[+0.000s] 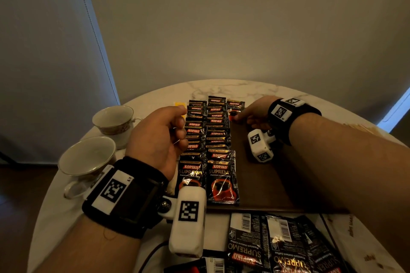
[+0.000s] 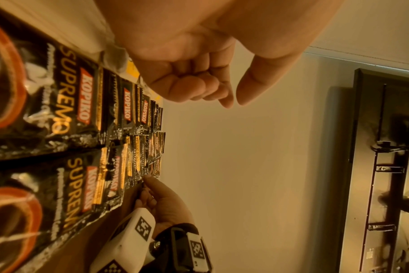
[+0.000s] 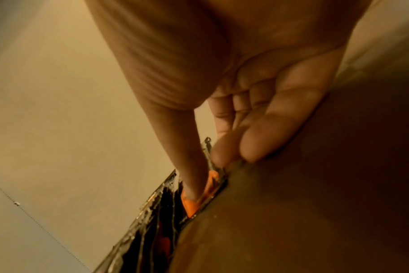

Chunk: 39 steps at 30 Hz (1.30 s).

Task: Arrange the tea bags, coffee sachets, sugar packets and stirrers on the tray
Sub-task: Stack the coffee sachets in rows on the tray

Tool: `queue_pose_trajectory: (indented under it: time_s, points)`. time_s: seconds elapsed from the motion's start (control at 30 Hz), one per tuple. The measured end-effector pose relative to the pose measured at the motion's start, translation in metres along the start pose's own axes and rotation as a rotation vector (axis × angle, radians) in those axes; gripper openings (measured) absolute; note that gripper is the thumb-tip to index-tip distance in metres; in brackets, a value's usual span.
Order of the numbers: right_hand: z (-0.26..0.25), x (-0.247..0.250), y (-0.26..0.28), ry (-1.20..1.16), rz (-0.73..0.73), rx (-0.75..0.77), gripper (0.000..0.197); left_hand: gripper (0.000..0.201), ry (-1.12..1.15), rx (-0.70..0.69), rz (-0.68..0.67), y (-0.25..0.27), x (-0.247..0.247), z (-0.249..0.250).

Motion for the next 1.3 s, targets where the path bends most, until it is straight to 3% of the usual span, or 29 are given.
queue_pose_trajectory:
  time_s: [0.23,1.03,1.2,1.3]
  points:
    - [-0.0019,0.0003,0.0011,0.050,0.005,-0.012,0.014,0.004,0.009,0.001,-0.002,0.0005,0.0010,0.0007]
    - [0.0014,0.0028,0.0054,-0.016,0.062,-0.023,0.011,0.006,0.007,0.017,0.000,0.0017,-0.0001,0.0008]
    - [0.0028,0.0031,0.0060,-0.030,0.077,-0.013,0.018,0.003,0.013,0.018,-0.002,0.0016,0.0002,0.0008]
    - [0.0029,0.0029,0.0083,-0.040,0.074,-0.010,0.009,0.003,0.011,0.020,0.000,0.0021,0.0009,0.0009]
Point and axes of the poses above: each hand's wrist, its own y-axis away from the middle knuckle, its own x-axis out of the back of the hand, z = x × y, the point moved 5 cm from there along -y, towards the middle knuckle, and after that the axes turned 3 degrees about x, right-handed, at the moved point
